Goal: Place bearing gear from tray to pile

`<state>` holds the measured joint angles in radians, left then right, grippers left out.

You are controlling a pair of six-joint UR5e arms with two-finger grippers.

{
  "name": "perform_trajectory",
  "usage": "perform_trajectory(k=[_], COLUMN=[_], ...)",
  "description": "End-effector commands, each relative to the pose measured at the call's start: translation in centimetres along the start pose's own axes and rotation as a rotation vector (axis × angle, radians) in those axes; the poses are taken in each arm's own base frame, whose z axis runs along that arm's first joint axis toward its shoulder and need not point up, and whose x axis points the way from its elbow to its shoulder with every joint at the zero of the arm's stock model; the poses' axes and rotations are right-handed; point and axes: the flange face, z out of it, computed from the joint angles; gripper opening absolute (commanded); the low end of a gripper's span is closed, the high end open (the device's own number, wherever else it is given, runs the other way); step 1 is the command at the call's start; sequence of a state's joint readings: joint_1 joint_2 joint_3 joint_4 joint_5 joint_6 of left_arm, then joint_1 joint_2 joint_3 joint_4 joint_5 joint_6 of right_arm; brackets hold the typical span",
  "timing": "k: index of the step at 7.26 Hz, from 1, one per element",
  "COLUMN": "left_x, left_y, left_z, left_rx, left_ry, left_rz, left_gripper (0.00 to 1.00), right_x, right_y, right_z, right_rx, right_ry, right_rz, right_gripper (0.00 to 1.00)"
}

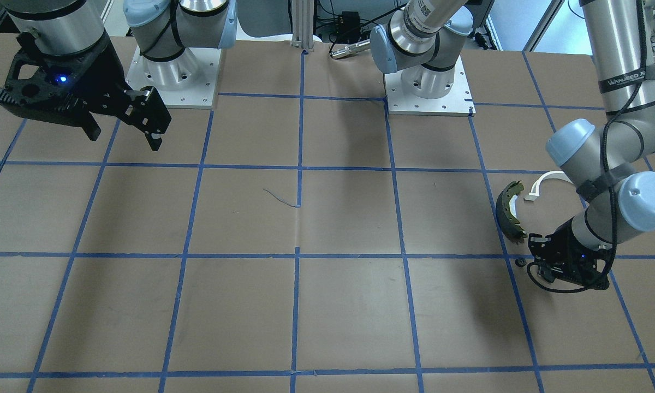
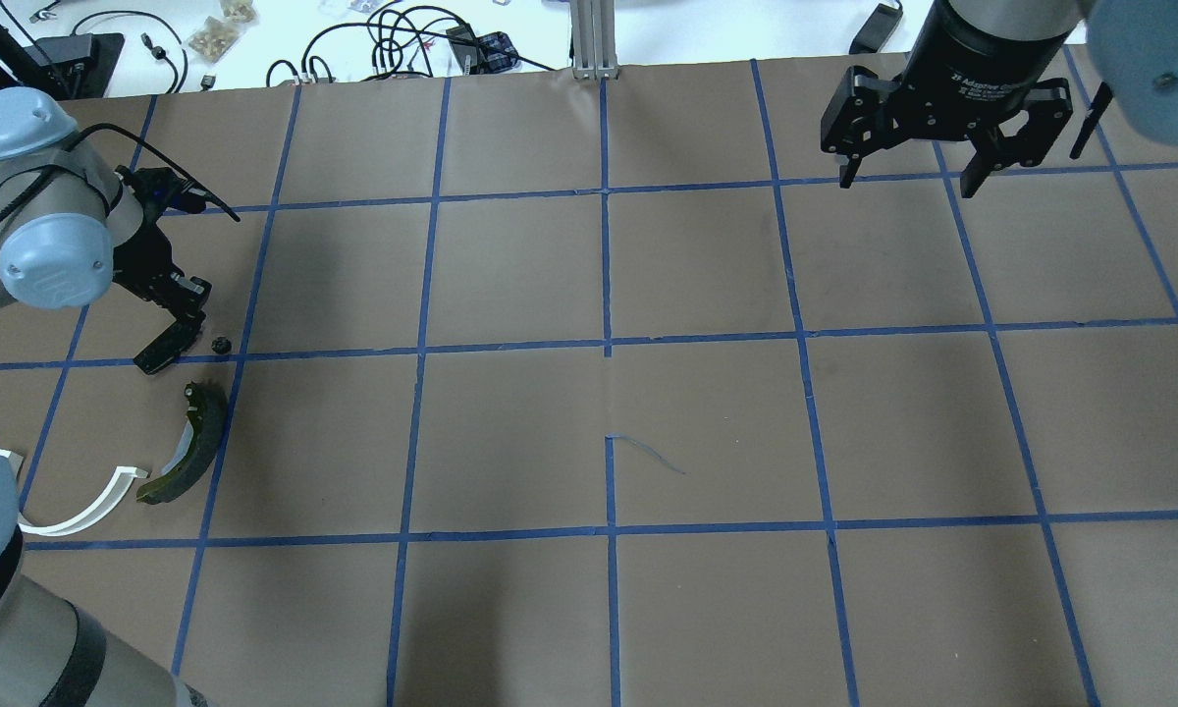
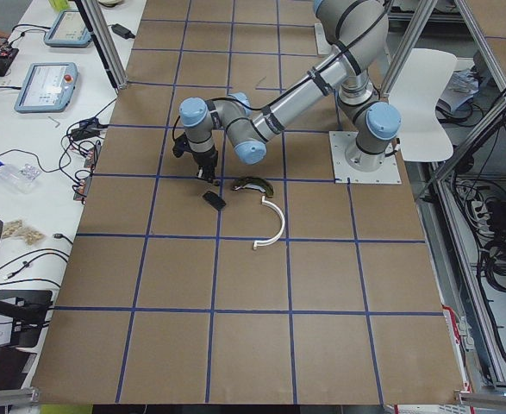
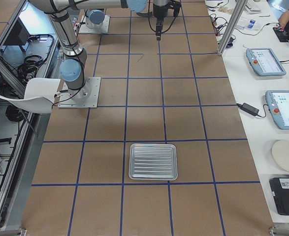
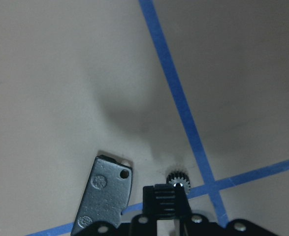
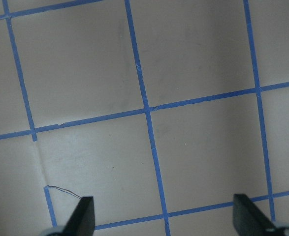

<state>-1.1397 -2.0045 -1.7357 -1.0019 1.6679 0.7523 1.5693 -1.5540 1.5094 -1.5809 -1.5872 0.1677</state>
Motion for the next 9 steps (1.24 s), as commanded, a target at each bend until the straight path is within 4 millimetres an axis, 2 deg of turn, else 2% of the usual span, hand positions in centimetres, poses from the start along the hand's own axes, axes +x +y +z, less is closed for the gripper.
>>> perform_trajectory(k=[1,2,3,4,6,7,8,9], left_x=[-1.0,-1.5,-1.6,-1.7,-1.9,-1.5,-0.3,2.7], left_y=[1.0,1.4,1.4,1.4,1.4,1.3,1.3,-0.2], left_z=[0.1,0.4,0.3,0.3,-0.5,-2.1,-4.6,-7.7], left_rx=[-0.005,-0.009,-0.008,-0.009,-0.001,0.016,0.021,0.05], left_ry=[0.006,0.01,0.009,0.011,0.001,-0.015,-0.019,-0.019], left_rz=[-0.021,-0.032,-0.032,-0.033,-0.039,-0.034,-0.027,0.021], left_gripper=[0.0,0.42,0.74,0.92,0.93,0.93,0.93,0.93], right_x=[0.0,0.0,-0.1,-0.2,-0.2,-0.2,-0.2,-0.3], right_y=[-0.2,-0.2,-0.3,-0.5,-0.7,-0.7,-0.8,-0.8], right_z=[0.2,0.3,0.4,0.6,0.9,1.0,1.2,1.2], right_rx=[-0.001,-0.001,-0.003,-0.007,-0.012,-0.014,-0.017,-0.017], right_ry=[0.002,0.001,-0.002,-0.001,-0.001,-0.002,-0.001,-0.003], right_rz=[-0.002,-0.001,-0.001,-0.002,0.001,0.002,0.002,0.002], right_gripper=[1.0,1.0,1.0,1.0,1.0,1.0,1.0,1.0])
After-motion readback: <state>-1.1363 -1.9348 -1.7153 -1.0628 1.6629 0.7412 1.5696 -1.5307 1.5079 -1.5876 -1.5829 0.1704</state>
